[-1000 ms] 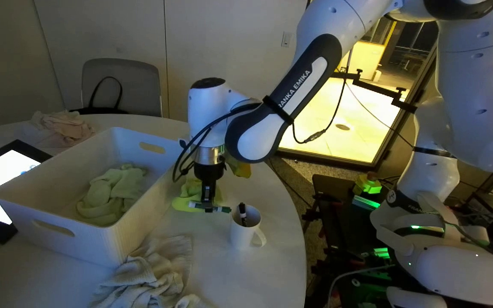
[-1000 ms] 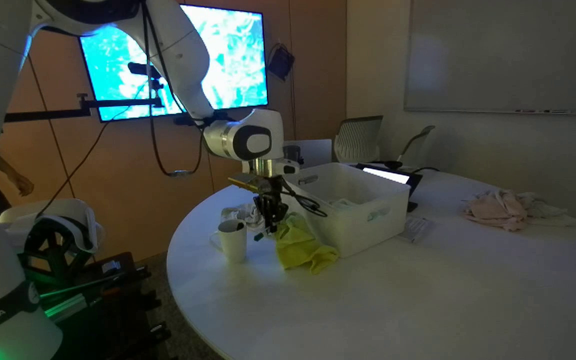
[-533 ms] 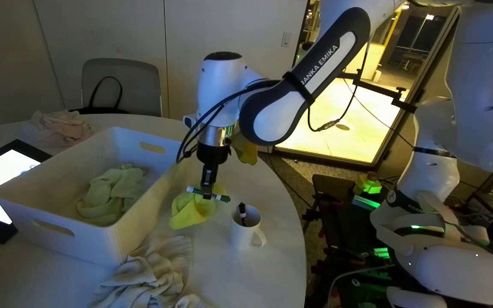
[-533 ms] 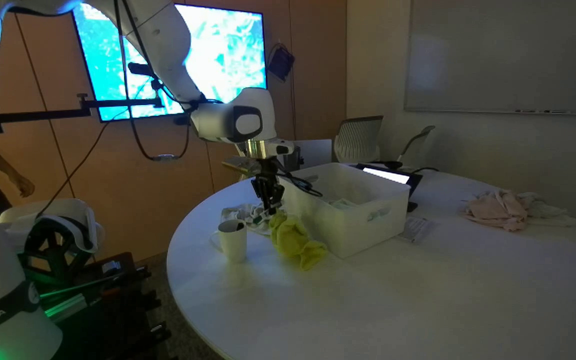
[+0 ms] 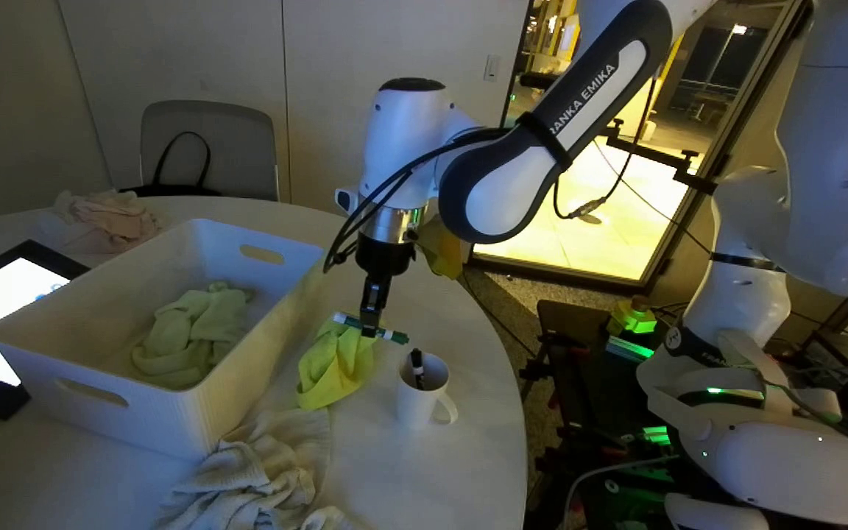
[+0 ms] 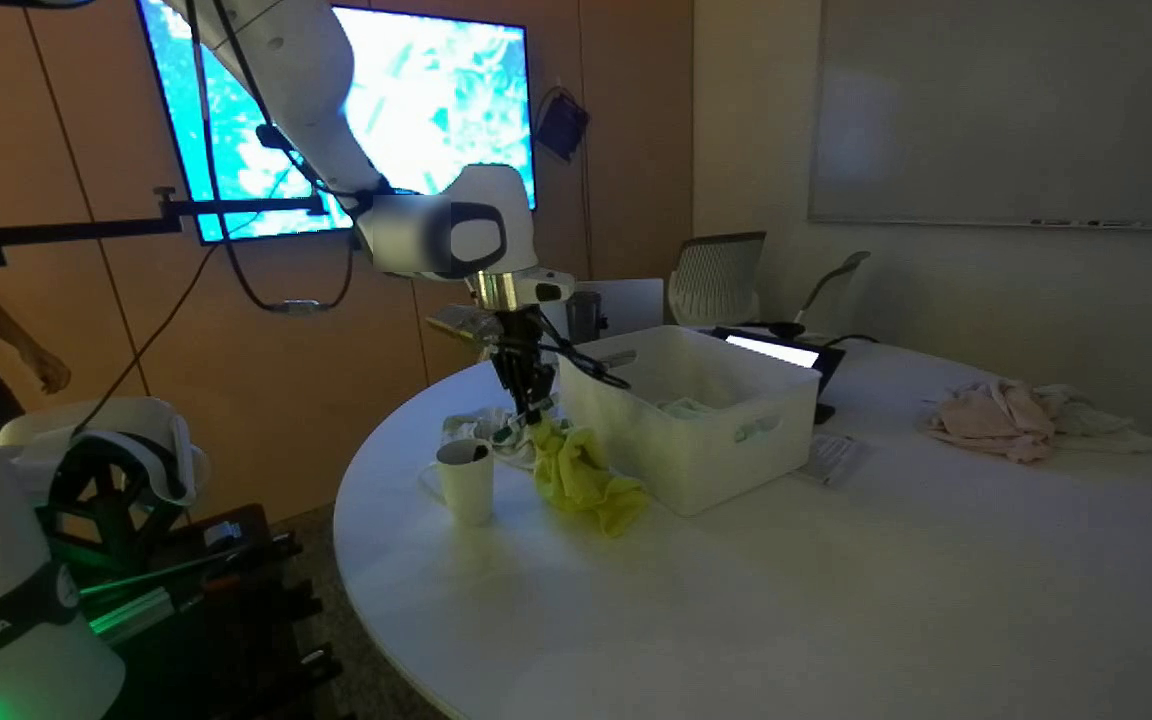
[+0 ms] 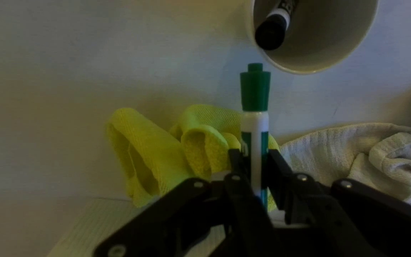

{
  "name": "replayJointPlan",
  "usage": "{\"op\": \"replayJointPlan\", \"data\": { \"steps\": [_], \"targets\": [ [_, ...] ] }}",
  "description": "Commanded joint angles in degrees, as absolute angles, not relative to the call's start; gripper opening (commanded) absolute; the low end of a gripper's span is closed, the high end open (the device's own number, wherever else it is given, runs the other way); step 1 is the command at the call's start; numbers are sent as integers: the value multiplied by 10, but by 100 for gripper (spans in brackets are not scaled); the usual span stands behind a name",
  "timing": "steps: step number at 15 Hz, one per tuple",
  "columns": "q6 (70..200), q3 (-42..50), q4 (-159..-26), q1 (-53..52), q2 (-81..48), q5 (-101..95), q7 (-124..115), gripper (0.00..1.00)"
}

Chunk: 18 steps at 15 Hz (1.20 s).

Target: Put the green towel in the basket, then put the two markers in the cup, then put the other green towel in the basket, then the black tape in the cup, then the white towel in the basket

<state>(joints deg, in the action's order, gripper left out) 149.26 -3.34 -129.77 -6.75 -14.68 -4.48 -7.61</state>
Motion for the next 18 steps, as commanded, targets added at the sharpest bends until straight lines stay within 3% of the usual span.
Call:
{"op": "replayJointPlan", "data": {
  "steps": [1,8,18],
  "targets": [
    [1551,-48,-1347,-60,-127,5,-69,8],
    [1626,-99,-1372,-33,-150,156,-23,8],
    [1609,-160,-1384,36,-100,341,119,7]
  ]
}}
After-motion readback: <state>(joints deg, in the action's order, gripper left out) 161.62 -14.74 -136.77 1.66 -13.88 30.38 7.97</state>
